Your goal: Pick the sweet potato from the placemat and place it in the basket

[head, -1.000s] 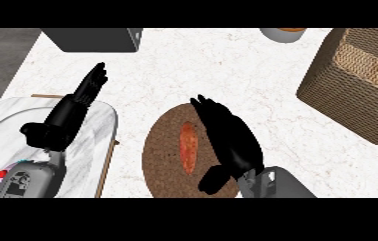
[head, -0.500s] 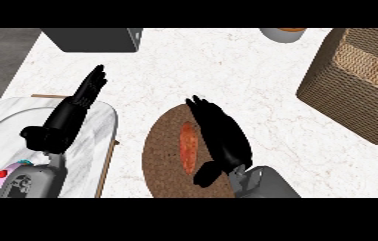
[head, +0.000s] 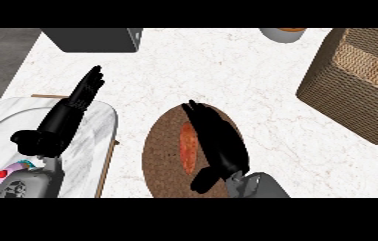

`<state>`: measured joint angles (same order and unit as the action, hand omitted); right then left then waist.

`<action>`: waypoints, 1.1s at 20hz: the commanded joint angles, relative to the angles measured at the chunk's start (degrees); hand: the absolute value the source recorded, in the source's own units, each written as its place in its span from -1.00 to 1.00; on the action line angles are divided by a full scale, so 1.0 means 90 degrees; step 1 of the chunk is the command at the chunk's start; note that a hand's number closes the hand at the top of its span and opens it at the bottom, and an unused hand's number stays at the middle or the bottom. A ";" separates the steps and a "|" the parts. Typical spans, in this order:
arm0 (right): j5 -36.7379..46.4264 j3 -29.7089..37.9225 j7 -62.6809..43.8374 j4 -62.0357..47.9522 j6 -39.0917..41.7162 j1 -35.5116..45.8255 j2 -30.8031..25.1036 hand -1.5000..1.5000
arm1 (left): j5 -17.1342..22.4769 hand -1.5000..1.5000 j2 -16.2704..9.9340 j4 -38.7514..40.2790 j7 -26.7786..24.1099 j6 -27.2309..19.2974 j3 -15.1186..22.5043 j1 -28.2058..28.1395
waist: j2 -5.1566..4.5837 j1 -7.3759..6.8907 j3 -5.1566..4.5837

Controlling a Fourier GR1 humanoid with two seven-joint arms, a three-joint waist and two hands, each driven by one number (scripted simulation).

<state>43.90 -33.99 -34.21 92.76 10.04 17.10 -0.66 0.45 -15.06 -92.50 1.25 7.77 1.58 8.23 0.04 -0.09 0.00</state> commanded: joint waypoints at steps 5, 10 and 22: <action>0.0206 0.0069 -0.0100 -0.0353 0.0251 0.0218 0.0070 -1.00 | -0.0145 0.00 0.0158 -0.0039 0.0032 0.0227 -0.0213 0.0004 | -0.0002 -0.0007 -0.0001; 0.0083 -0.0553 -0.0242 -0.0947 -0.0375 0.0298 0.0072 -1.00 | -0.0362 0.00 0.0348 0.0356 -0.0405 0.0217 -0.0144 0.0022 | -0.0005 -0.0011 -0.0001; -0.0180 -0.0292 -0.0089 -0.2336 -0.0749 0.1098 0.0073 -1.00 | -0.0375 0.00 0.0332 0.0428 -0.0022 0.0413 -0.0474 0.0371 | -0.0009 -0.0019 0.0000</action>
<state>43.73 -37.90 -35.35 75.64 3.45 23.67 -0.01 -2.54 -11.84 -90.73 1.17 10.74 -1.70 9.96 -0.03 -0.28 0.00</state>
